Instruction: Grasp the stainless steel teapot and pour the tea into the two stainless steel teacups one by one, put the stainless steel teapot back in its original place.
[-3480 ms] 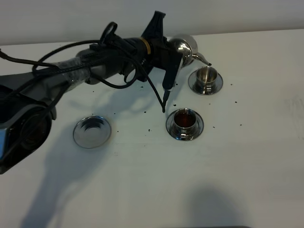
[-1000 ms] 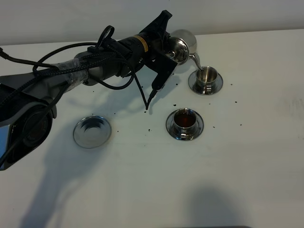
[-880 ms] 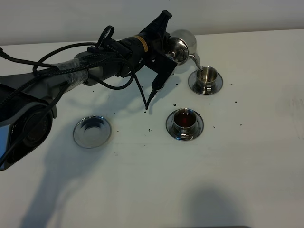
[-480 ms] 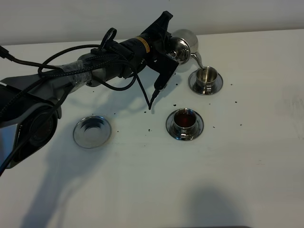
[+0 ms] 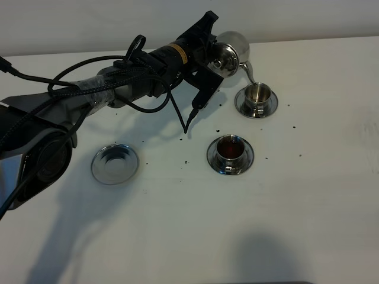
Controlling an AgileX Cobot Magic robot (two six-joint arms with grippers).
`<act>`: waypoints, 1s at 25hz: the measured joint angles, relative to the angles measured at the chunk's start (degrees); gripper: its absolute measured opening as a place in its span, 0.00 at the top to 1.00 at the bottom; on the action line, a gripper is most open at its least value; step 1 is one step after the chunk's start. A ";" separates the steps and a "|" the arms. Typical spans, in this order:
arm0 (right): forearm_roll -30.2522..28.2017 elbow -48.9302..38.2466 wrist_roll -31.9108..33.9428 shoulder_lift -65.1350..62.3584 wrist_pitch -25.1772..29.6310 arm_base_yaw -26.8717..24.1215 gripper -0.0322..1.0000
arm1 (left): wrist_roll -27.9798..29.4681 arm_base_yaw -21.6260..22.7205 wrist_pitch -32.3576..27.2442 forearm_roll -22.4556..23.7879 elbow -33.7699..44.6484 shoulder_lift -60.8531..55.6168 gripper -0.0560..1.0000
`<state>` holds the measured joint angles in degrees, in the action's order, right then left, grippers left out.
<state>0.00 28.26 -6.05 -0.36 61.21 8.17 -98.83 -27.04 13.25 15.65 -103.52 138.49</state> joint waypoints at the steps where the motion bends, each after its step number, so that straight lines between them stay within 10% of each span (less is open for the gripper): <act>1: 0.00 0.00 0.00 0.00 0.00 0.00 0.53 | -0.07 0.00 0.00 0.00 0.00 0.00 0.73; 25: 0.00 0.00 0.00 0.00 0.00 0.00 0.53 | -4.46 -0.58 3.49 2.39 0.00 0.00 0.73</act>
<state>0.00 28.26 -6.05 -0.36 61.21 8.17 -103.29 -27.63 16.74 18.04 -103.52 138.49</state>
